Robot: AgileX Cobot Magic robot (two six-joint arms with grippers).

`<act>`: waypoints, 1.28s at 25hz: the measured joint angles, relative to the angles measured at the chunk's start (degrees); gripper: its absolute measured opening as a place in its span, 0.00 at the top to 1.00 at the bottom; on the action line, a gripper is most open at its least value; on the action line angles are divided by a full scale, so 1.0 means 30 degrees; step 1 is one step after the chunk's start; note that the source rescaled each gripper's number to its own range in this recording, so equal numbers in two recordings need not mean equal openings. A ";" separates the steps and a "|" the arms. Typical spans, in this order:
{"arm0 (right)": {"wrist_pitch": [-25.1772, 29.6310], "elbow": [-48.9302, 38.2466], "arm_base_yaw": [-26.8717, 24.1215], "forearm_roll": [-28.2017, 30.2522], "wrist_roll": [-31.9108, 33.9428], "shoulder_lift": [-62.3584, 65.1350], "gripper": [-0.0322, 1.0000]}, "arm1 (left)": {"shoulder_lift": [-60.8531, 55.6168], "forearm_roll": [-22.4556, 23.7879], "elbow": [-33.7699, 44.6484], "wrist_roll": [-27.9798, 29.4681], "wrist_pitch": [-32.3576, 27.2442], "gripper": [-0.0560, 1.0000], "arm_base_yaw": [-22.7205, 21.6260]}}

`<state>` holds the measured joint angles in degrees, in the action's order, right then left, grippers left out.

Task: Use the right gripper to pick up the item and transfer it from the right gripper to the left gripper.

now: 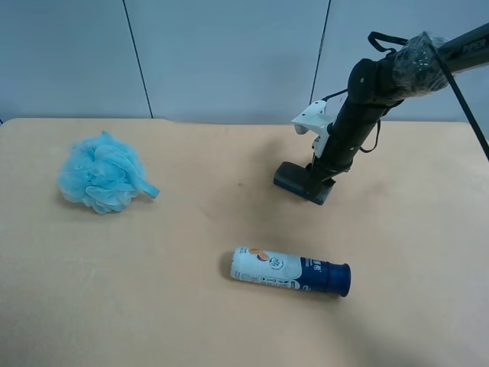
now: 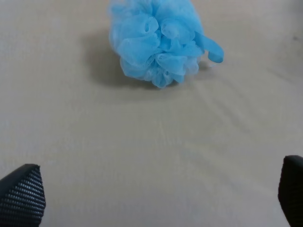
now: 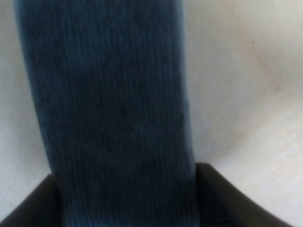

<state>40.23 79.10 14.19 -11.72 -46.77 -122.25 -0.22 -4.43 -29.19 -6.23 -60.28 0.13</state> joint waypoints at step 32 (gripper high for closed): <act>0.2590 0.0000 0.1799 0.0219 0.0662 0.6552 0.97 | 0.0000 0.0000 0.0000 0.0000 0.0000 0.00 0.0000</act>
<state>48.00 79.10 19.59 -11.07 -44.78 -102.59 -0.22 -4.43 -29.19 -6.23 -60.28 0.13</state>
